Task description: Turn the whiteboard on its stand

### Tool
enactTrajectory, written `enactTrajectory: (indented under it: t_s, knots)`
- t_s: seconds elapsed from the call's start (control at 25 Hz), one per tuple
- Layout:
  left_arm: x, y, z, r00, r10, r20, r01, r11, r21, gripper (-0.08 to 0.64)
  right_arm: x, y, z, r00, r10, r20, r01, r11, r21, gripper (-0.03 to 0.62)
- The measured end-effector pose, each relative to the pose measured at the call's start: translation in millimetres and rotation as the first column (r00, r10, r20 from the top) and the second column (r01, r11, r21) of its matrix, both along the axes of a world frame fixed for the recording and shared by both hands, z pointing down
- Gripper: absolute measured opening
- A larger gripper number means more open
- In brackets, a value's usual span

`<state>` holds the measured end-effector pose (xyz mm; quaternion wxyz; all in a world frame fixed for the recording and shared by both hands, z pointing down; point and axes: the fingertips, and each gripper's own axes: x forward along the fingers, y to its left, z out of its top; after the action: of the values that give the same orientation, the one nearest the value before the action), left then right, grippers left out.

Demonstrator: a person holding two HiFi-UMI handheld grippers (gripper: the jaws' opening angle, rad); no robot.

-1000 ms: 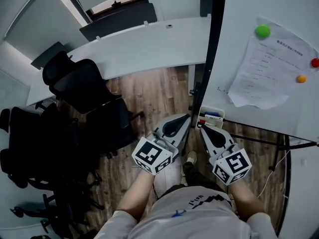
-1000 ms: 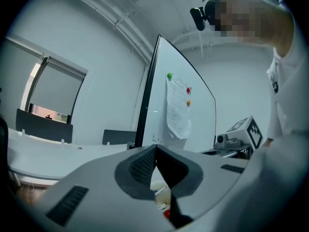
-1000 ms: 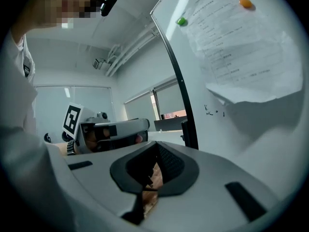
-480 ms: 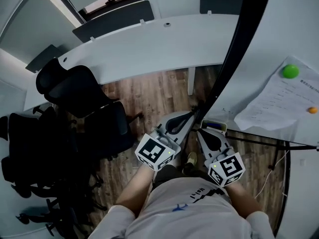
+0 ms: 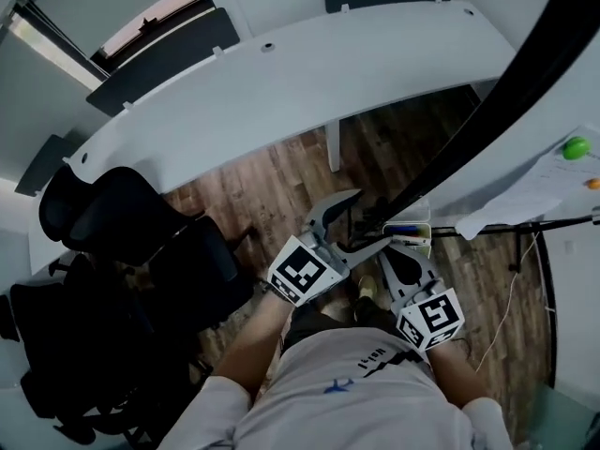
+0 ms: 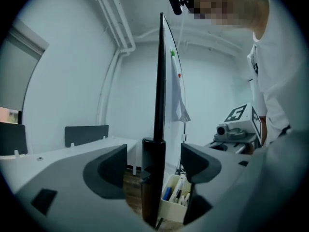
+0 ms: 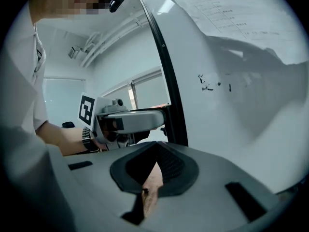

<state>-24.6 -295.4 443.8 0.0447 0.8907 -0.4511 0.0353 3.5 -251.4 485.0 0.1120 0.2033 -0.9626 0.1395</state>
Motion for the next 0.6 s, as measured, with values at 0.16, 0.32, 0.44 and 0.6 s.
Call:
enactTrajectory:
  t_s: [0.16, 0.32, 0.44, 0.6]
  knots:
    - [10, -11, 19, 0.983, 0.179, 0.041, -0.177, 0.983, -0.046, 0.342, -1, -2, 13, 0.99, 0.135, -0.034, -0.136, 0.991, -0.018, 0.011]
    - [25, -21, 31, 0.954, 0.295, 0.052, -0.291, 0.954, -0.07, 0.339, 0, -4, 17, 0.97, 0.234, -0.067, -0.235, 0.972, -0.008, 0.011]
    - [35, -23, 35, 0.937, 0.346, 0.053, -0.342, 0.937, -0.073, 0.326, 5, -3, 13, 0.955, 0.293, -0.057, -0.292, 0.956, 0.011, 0.011]
    - [37, -25, 37, 0.927, 0.373, 0.04, -0.371, 0.927, -0.061, 0.197, 10, -11, 2, 0.931, 0.365, -0.026, -0.364, 0.931, 0.032, 0.011]
